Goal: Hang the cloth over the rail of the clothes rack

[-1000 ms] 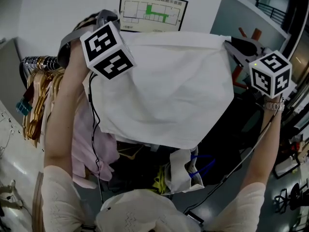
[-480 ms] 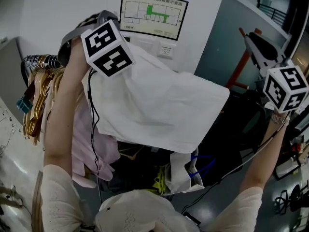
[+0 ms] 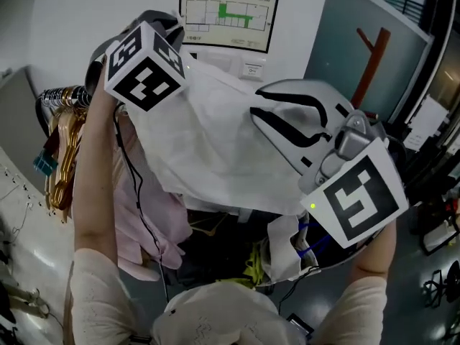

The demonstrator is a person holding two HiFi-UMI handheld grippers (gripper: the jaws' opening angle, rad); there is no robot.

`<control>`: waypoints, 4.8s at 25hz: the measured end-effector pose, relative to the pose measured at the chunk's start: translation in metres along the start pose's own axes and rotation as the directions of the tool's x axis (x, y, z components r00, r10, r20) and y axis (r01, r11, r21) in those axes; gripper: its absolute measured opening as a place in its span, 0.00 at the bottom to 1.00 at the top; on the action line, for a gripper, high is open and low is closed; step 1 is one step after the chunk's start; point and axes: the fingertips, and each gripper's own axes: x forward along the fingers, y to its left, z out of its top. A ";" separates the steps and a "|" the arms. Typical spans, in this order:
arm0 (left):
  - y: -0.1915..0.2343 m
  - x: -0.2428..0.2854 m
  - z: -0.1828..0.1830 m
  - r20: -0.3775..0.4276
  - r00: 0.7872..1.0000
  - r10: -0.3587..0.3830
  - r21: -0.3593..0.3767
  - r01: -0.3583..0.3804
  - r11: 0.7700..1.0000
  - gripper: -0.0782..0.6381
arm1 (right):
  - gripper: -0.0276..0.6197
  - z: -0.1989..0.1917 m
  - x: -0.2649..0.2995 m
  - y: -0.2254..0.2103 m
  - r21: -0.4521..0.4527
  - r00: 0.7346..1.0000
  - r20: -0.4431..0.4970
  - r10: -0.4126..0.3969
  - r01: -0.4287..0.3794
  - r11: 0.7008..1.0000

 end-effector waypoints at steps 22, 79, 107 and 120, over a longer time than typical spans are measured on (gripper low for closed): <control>-0.011 -0.034 -0.053 0.189 0.621 -0.760 -0.018 0.777 0.630 0.21 | 0.15 -0.020 0.034 0.009 0.205 0.961 -0.043 0.274 -0.260 0.944; -0.039 -0.142 -0.102 0.330 0.943 0.037 -0.768 0.246 0.592 0.14 | 0.16 -0.020 0.020 -0.020 0.274 0.998 -0.056 0.014 0.002 0.962; 0.000 -0.096 -0.083 0.099 0.994 -0.055 -0.589 0.103 0.802 0.14 | 0.08 -0.142 -0.092 0.011 0.794 0.840 -0.175 -0.513 0.429 0.431; -0.019 -0.081 -0.074 0.081 0.987 -0.139 -0.388 0.160 0.908 0.25 | 0.07 -0.157 -0.126 -0.002 0.752 0.765 -0.269 -0.585 0.546 0.368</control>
